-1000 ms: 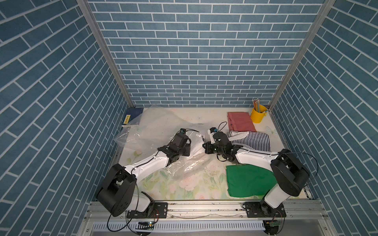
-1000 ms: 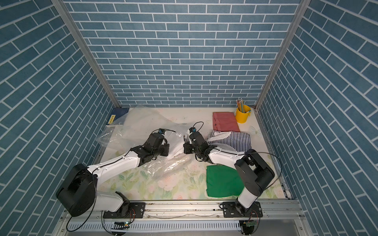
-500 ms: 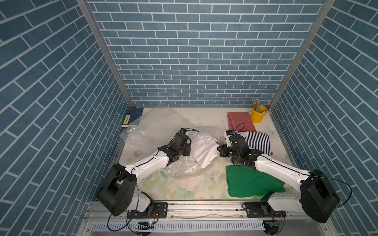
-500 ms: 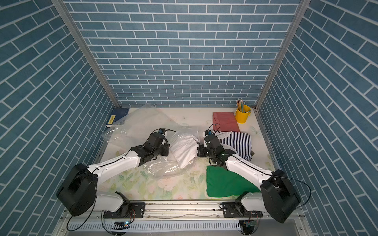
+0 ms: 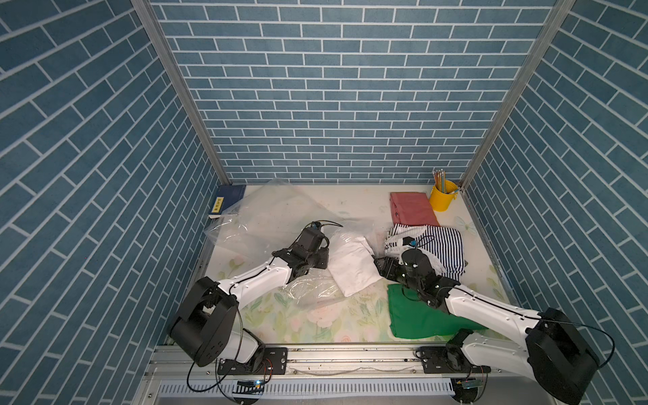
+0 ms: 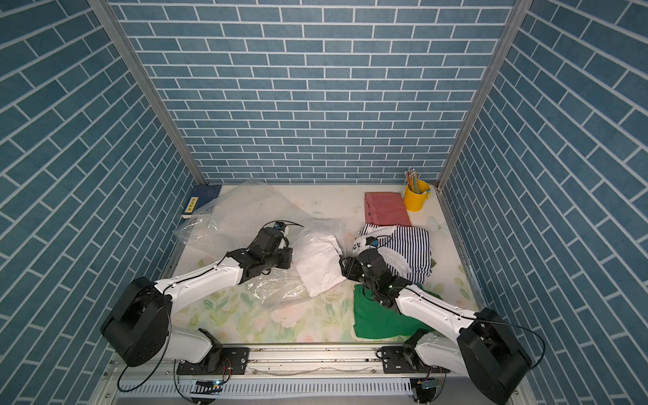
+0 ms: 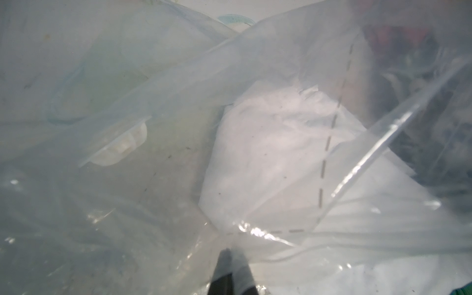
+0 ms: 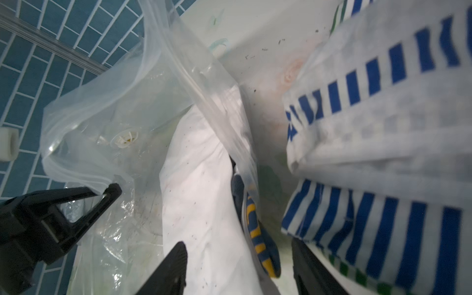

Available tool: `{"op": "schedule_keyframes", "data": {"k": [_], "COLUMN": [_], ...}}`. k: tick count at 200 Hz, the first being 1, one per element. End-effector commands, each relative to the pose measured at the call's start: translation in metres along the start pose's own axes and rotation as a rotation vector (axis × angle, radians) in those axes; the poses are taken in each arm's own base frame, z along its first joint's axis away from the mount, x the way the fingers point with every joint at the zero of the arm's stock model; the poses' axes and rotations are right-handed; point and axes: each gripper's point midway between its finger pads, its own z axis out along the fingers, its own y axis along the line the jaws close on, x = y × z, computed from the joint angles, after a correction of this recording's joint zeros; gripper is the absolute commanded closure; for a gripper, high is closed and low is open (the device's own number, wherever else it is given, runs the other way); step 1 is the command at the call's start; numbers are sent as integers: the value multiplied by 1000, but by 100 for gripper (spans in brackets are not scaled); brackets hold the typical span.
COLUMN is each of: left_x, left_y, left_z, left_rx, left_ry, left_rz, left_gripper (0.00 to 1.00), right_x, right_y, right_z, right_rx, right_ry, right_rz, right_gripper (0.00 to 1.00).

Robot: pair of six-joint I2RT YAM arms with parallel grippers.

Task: Take the tank top out of the vacuum bag
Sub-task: Take out the tank top from the vacuum bag.

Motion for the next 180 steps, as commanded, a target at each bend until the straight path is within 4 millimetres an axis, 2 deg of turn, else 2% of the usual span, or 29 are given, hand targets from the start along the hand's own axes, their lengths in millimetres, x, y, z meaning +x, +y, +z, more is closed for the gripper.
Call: {"op": "schedule_keyframes", "data": {"k": [1, 22, 47, 63, 80, 99, 125, 145, 180], "left_x": [-8, -8, -8, -8, -9, -10, -10, -10, -9], "left_y": [-4, -5, -4, -3, 0, 0, -2, -4, -4], "left_z": [-2, -3, -4, -5, -7, -8, -7, -5, -5], "left_rx": [17, 24, 18, 14, 1, -2, 11, 18, 23], "left_ry": [-8, -7, -9, -11, -18, -24, -22, -16, -13], "left_rz": [-12, -12, -8, -5, 0, 0, -5, -7, -6], "left_gripper": [100, 100, 100, 100, 100, 100, 100, 100, 100], "right_x": [4, 14, 14, 14, 8, 1, 9, 19, 29], "right_y": [3, 2, 9, 6, 2, -12, -27, -22, -2], "right_z": [2, 9, 19, 25, 15, -3, -13, -9, 6], "right_rx": [-9, -50, -58, -16, 1, 30, 35, -11, -91], "right_ry": [-35, -26, -16, -2, -46, -112, -122, -80, -6], "right_rz": [96, 128, 97, 84, 94, 130, 170, 160, 105], "right_gripper": [36, 34, 30, 28, 27, 27, 27, 27, 27]}}
